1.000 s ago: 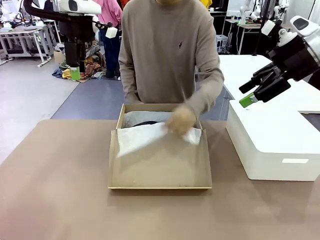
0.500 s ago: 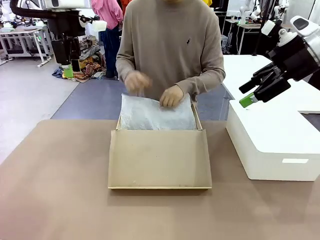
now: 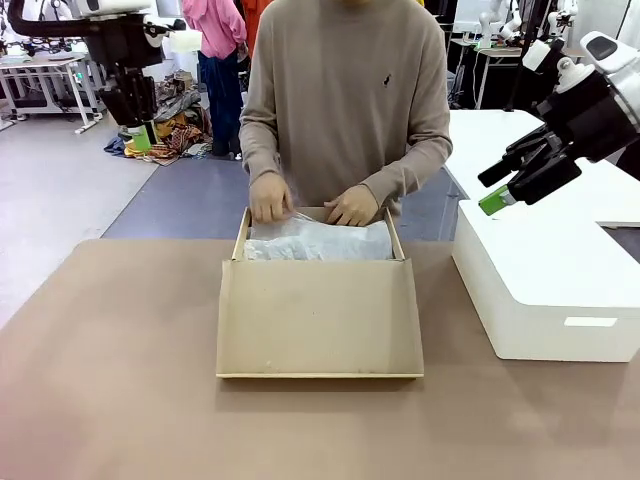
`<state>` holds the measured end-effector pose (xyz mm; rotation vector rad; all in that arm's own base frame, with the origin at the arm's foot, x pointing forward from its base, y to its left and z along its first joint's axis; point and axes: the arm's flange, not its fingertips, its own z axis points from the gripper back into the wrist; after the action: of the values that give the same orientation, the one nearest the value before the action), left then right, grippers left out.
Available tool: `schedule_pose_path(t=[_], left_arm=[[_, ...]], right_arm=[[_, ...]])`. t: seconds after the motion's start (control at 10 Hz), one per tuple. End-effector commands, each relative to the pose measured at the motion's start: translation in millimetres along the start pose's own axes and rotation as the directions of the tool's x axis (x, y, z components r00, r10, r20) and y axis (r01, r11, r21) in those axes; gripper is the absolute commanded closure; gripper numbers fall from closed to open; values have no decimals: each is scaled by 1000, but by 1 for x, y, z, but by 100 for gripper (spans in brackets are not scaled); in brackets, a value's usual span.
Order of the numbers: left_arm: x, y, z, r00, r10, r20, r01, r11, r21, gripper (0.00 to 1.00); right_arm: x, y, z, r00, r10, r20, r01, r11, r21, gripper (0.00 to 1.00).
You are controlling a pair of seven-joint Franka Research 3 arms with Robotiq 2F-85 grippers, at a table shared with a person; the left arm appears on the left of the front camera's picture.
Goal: Pack the shoes into the box.
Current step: Close the Shoes Box.
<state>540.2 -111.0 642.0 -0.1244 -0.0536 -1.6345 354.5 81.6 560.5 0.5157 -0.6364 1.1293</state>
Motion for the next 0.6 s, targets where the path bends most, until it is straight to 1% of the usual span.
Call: schedule_pose_path(t=[0.0,0.3,0.4,0.5], left_arm=[[-17,-6,-5,997,-45,61,44,999,19,100],[-39,-2,-17,988,-62,144,60,998,17,100],[-46,-1,-27,985,-35,166,28,999,46,100],[-50,-1,-43,985,0,171,-7,999,42,100]], right_arm=[[1,-2,-2,999,19,37,-20,1000,13,0],[1,-2,-2,999,19,37,-20,1000,13,0],[1,-2,-2,999,19,37,-20,1000,13,0],[1,-2,-2,999,19,37,-20,1000,13,0]])
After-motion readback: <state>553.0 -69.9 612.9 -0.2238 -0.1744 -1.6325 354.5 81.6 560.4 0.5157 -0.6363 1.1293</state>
